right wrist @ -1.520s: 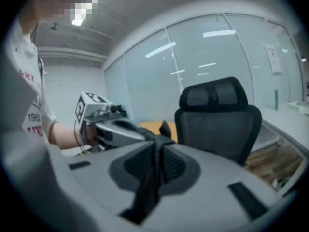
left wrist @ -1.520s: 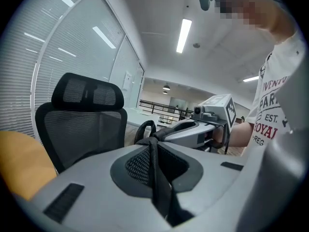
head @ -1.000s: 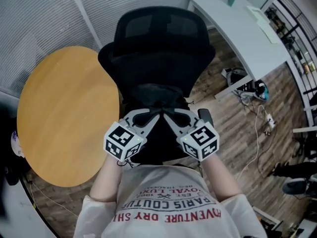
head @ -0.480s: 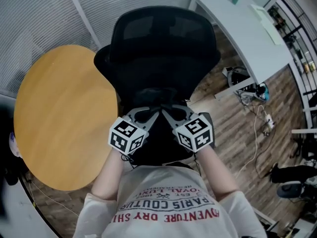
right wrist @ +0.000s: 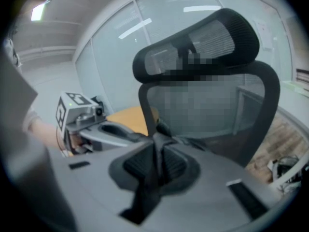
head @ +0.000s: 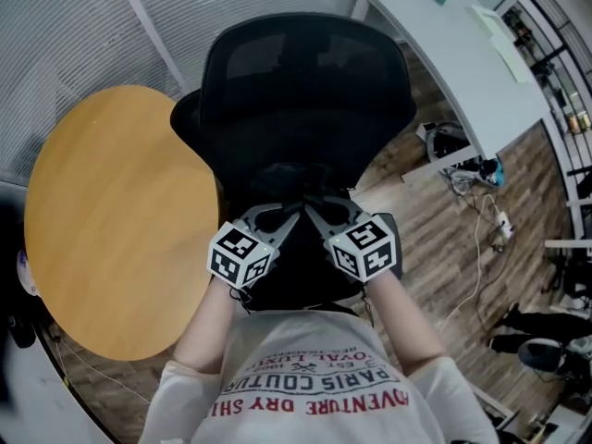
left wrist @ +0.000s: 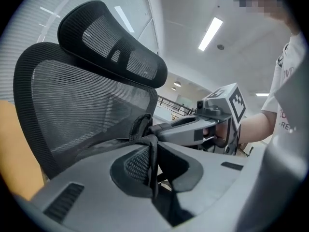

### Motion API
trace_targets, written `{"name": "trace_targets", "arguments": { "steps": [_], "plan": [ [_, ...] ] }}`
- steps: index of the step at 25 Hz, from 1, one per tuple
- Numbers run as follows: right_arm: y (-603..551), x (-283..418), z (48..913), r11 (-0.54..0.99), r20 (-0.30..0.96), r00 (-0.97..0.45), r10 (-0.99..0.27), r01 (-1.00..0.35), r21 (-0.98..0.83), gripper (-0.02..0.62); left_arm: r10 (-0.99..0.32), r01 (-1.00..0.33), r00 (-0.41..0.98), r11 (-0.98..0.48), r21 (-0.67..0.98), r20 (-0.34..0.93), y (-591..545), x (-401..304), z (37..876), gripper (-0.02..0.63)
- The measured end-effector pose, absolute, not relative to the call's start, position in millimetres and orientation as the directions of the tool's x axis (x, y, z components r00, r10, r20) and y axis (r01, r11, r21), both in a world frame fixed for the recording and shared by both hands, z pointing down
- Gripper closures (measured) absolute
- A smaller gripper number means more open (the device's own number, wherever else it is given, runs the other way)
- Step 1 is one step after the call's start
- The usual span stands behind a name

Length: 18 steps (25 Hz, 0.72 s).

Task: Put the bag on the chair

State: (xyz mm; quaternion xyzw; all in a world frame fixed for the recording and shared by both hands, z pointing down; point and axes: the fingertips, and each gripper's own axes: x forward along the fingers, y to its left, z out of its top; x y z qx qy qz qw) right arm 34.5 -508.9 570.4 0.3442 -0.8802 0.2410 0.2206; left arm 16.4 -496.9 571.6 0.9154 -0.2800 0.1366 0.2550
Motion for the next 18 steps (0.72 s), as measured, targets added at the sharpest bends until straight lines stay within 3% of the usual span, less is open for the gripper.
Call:
{"name": "trace_targets", "arguments": {
  "steps": [11, 18],
  "plan": [
    [-494.0, 44.0, 637.2, 0.623, 0.65, -0.604, -0.462, -0.742, -0.248, 0.535, -0.41, -0.62, 0.764, -0.679, 0.393, 0.498, -496.5, 20.0, 634.2, 0.549],
    [-490.9, 59.6, 673.8, 0.557, 0.713, -0.538, -0.45, -0.793, -0.247, 0.532, -0.475, -0.654, 0.742, -0.669, 0.354, 0.473, -492.6, 26.9, 656.4, 0.548]
  ]
}}
